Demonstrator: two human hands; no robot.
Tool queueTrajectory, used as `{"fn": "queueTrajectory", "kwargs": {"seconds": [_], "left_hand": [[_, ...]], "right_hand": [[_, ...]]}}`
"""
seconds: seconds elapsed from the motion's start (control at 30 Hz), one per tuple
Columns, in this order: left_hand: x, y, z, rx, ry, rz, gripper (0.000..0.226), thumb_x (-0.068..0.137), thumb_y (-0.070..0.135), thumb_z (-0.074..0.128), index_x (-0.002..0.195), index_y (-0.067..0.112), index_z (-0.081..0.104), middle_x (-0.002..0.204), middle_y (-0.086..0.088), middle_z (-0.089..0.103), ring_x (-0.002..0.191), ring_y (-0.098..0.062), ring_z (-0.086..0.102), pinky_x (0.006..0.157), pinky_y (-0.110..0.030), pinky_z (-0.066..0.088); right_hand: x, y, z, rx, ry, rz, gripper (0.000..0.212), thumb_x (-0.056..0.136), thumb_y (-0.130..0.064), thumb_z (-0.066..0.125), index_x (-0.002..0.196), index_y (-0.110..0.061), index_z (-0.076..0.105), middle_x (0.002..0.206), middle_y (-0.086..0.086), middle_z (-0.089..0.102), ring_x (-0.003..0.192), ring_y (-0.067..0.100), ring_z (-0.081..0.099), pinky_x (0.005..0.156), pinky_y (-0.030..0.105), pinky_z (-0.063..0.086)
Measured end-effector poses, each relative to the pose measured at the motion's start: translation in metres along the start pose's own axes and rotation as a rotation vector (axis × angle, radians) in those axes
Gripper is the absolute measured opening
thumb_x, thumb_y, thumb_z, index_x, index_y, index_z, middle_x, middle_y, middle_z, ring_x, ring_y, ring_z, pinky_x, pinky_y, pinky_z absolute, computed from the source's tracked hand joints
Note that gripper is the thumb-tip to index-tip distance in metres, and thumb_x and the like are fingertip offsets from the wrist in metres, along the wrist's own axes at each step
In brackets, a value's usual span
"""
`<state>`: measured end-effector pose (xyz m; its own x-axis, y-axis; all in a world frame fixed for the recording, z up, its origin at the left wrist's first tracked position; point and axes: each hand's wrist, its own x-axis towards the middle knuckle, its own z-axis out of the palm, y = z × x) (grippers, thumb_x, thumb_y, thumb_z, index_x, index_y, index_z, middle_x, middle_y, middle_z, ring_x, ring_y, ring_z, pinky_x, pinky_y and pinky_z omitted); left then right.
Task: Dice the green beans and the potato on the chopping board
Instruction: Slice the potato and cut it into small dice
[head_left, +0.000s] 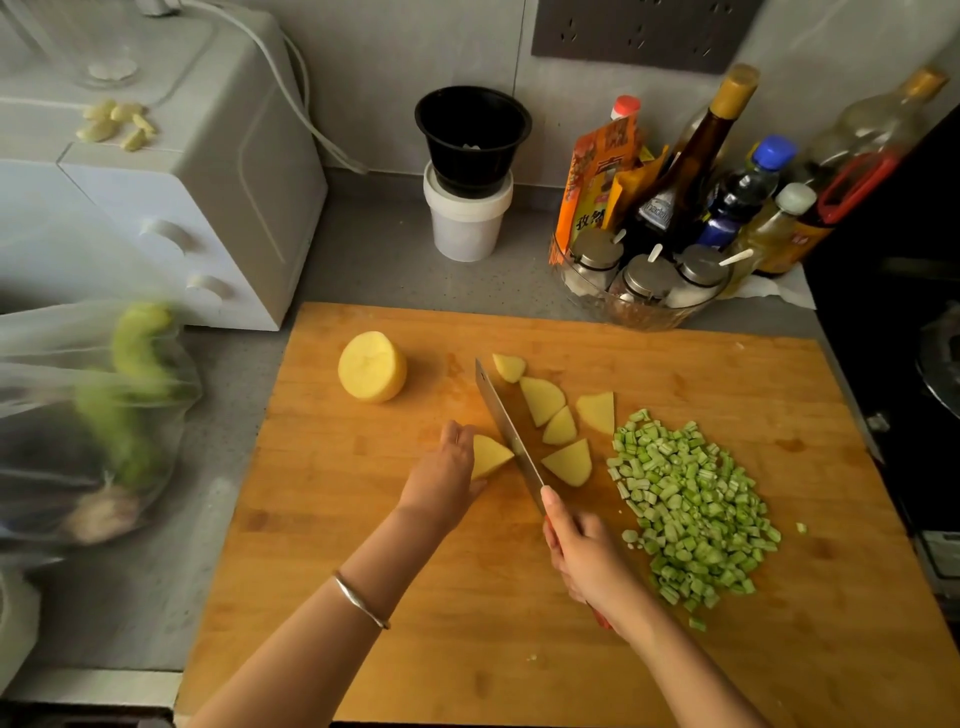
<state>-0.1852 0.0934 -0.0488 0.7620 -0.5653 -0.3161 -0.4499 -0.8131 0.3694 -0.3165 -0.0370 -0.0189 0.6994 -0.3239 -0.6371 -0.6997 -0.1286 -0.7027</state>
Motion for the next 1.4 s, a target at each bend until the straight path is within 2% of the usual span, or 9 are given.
{"fn": "queueTrajectory", "kwargs": {"seconds": [0.2, 0.43, 0.63, 0.77, 0.87, 1.07, 1.2, 1.3, 1.4], "left_hand": [[0.003, -0.004, -0.007, -0.018, -0.026, 0.076, 0.066, 0.094, 0.029, 0.055, 0.147, 0.014, 0.019, 0.148, -0.007, 0.024, 0.117, -0.025, 0.052, 0.092, -0.031, 0.047], [0.001, -0.009, -0.008, -0.091, 0.009, 0.066, 0.063, 0.091, 0.029, 0.061, 0.142, 0.014, 0.028, 0.141, -0.005, 0.031, 0.113, -0.023, 0.052, 0.089, -0.030, 0.046], [0.000, -0.001, -0.002, -0.010, 0.028, 0.011, 0.066, 0.092, 0.029, 0.058, 0.146, 0.011, 0.024, 0.143, -0.006, 0.029, 0.112, -0.026, 0.055, 0.089, -0.035, 0.049], [0.000, -0.003, 0.000, -0.099, 0.077, -0.001, 0.060, 0.089, 0.034, 0.062, 0.140, 0.018, 0.035, 0.136, -0.003, 0.036, 0.107, -0.025, 0.056, 0.084, -0.037, 0.051], [0.003, -0.004, 0.000, -0.139, 0.093, -0.007, 0.054, 0.087, 0.035, 0.065, 0.133, 0.019, 0.042, 0.130, -0.002, 0.041, 0.102, -0.025, 0.058, 0.082, -0.037, 0.052], [0.007, -0.001, 0.000, -0.068, 0.050, -0.038, 0.060, 0.086, 0.041, 0.064, 0.135, 0.018, 0.037, 0.133, -0.004, 0.037, 0.103, -0.026, 0.058, 0.082, -0.038, 0.053], [0.010, -0.007, -0.010, 0.081, 0.008, 0.054, 0.065, 0.084, 0.055, 0.059, 0.137, 0.030, 0.032, 0.137, 0.000, 0.029, 0.109, -0.026, 0.054, 0.078, -0.034, 0.053], [0.015, -0.010, -0.015, 0.034, -0.041, 0.101, 0.056, 0.087, 0.047, 0.060, 0.136, 0.030, 0.038, 0.138, 0.002, 0.033, 0.105, -0.022, 0.056, 0.081, -0.032, 0.051], [0.018, -0.011, -0.014, -0.074, -0.038, 0.046, 0.055, 0.087, 0.041, 0.062, 0.136, 0.025, 0.041, 0.133, -0.001, 0.039, 0.105, -0.024, 0.056, 0.087, -0.036, 0.049]], "right_hand": [[0.001, 0.000, -0.005, 0.035, 0.002, 0.025, 0.054, 0.091, -0.065, 0.039, 0.067, -0.016, 0.044, 0.042, -0.008, 0.028, 0.036, 0.011, 0.025, 0.042, 0.025, 0.020], [0.003, 0.003, 0.003, -0.059, 0.013, -0.048, 0.059, 0.081, -0.075, 0.034, 0.065, -0.019, 0.045, 0.039, -0.010, 0.032, 0.035, 0.006, 0.030, 0.044, 0.027, 0.023], [0.008, 0.001, 0.001, -0.081, 0.015, -0.063, 0.057, 0.087, -0.069, 0.034, 0.066, -0.017, 0.044, 0.038, -0.010, 0.031, 0.034, 0.004, 0.030, 0.041, 0.020, 0.023], [0.013, 0.000, -0.001, -0.083, 0.017, -0.060, 0.059, 0.084, -0.073, 0.036, 0.064, -0.018, 0.045, 0.038, -0.010, 0.031, 0.034, 0.006, 0.030, 0.044, 0.027, 0.023], [0.012, -0.002, -0.003, -0.092, 0.011, -0.061, 0.057, 0.086, -0.070, 0.037, 0.065, -0.017, 0.045, 0.038, -0.010, 0.031, 0.033, 0.004, 0.031, 0.041, 0.022, 0.023], [0.009, -0.004, -0.007, -0.027, 0.012, -0.051, 0.053, 0.093, -0.061, 0.040, 0.065, -0.015, 0.043, 0.039, -0.009, 0.029, 0.033, 0.007, 0.026, 0.036, 0.017, 0.022], [0.004, -0.001, -0.012, 0.041, 0.003, -0.052, 0.051, 0.095, -0.055, 0.042, 0.067, -0.013, 0.043, 0.042, -0.009, 0.027, 0.033, 0.006, 0.024, 0.036, 0.018, 0.021], [0.002, 0.001, -0.016, 0.062, 0.018, -0.047, 0.050, 0.095, -0.054, 0.043, 0.068, -0.012, 0.044, 0.044, -0.007, 0.029, 0.034, 0.006, 0.026, 0.037, 0.018, 0.022], [0.001, 0.001, -0.019, 0.067, 0.030, -0.044, 0.050, 0.094, -0.056, 0.042, 0.067, -0.013, 0.045, 0.044, -0.007, 0.030, 0.035, 0.008, 0.027, 0.040, 0.022, 0.023]]}}
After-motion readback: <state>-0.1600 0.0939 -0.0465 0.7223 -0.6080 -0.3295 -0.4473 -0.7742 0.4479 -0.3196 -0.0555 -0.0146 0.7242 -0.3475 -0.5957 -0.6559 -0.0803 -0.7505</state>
